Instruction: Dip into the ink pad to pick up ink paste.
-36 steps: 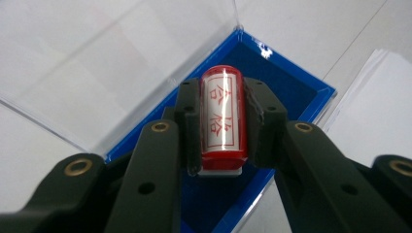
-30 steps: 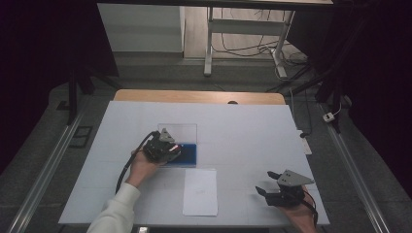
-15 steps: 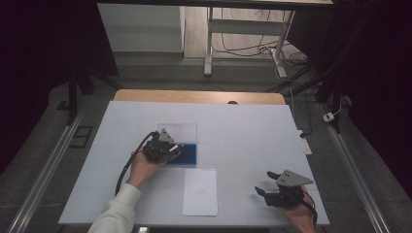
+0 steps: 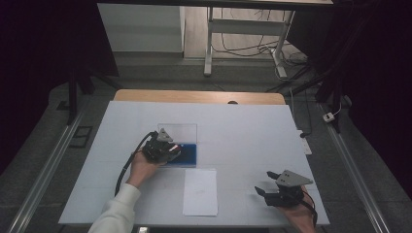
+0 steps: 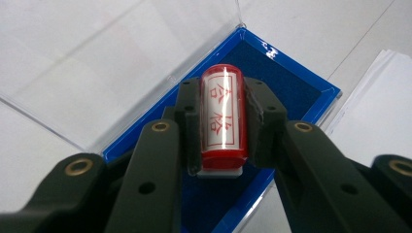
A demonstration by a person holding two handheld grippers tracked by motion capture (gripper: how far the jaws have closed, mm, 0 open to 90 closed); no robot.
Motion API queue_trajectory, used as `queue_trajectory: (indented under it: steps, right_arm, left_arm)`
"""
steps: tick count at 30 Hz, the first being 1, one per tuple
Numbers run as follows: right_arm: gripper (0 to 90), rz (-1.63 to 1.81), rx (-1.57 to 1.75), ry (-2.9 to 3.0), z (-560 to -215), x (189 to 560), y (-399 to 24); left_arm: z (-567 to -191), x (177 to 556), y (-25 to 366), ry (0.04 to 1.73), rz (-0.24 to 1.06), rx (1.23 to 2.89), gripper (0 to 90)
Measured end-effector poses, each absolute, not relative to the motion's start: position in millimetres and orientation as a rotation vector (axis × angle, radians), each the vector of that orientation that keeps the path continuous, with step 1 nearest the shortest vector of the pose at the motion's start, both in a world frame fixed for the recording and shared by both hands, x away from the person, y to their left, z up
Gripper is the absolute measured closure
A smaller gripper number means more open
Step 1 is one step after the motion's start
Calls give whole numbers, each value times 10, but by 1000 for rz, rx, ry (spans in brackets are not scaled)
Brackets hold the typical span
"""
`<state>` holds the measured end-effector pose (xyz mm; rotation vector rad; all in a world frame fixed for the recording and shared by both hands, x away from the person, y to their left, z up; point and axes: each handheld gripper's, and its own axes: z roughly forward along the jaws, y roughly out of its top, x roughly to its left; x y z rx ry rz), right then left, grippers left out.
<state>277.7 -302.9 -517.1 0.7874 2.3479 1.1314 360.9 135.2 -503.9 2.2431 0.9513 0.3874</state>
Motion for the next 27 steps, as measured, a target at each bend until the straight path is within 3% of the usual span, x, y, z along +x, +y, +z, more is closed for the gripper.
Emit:
queue_trajectory:
  steps: [17, 27]
  right_arm:
    - [267, 1119, 778, 2357, -5177, 2783, -3048]
    - [267, 1126, 788, 2346, -5166, 2779, -3074]
  left_arm:
    - [-4959, 3587, 1386, 961, 370, 2188, 701]
    - [-4430, 3377, 1540, 902, 416, 2006, 700]
